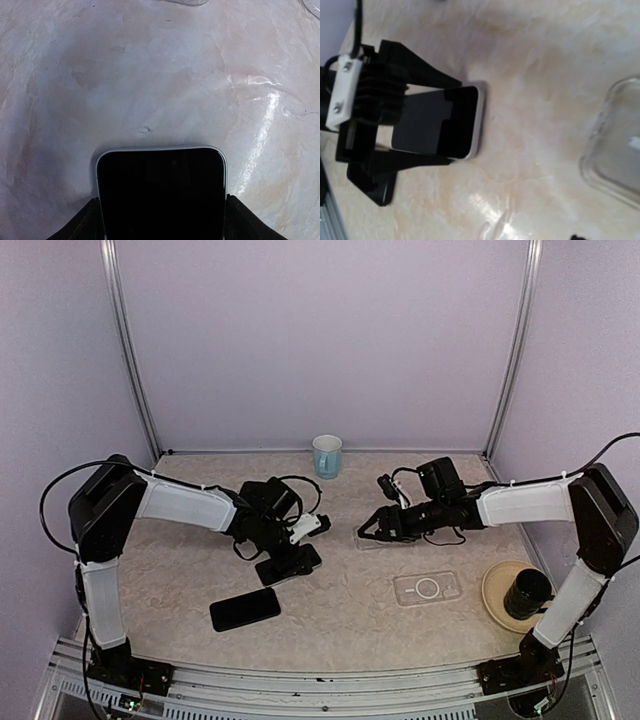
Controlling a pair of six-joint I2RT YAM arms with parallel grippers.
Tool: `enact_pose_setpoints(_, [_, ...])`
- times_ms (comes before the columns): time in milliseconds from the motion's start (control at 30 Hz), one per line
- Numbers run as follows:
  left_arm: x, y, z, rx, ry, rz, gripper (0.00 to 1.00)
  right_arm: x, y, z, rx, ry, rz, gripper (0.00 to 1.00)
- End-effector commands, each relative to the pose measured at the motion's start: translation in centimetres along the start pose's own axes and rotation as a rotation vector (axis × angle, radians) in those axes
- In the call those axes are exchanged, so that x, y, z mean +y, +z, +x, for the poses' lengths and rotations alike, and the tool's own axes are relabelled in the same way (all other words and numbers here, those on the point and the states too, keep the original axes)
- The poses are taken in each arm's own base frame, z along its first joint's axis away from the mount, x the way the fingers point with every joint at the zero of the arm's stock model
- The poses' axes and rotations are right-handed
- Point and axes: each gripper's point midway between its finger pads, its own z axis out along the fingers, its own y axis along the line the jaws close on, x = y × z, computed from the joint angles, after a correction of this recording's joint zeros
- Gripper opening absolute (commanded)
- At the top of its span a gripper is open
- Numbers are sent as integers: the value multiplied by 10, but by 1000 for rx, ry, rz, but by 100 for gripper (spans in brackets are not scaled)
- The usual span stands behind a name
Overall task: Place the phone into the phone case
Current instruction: Pick up the phone from the center of the board.
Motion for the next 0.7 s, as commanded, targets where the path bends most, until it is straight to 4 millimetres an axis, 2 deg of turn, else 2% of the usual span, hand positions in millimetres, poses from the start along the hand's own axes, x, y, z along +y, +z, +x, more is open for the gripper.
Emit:
enact_pose_setpoints(0, [-10, -22, -34, -115, 26, -22, 57, 11, 14, -1, 7, 0, -55, 75])
enact_pose_setpoints(300, [-32, -43, -66, -230, 70, -22, 57, 17, 30, 8, 36, 22, -98, 75])
enact_pose_setpoints(667, [-58, -58, -94, -316, 129, -23, 57, 40, 45, 13, 76, 26, -189, 74])
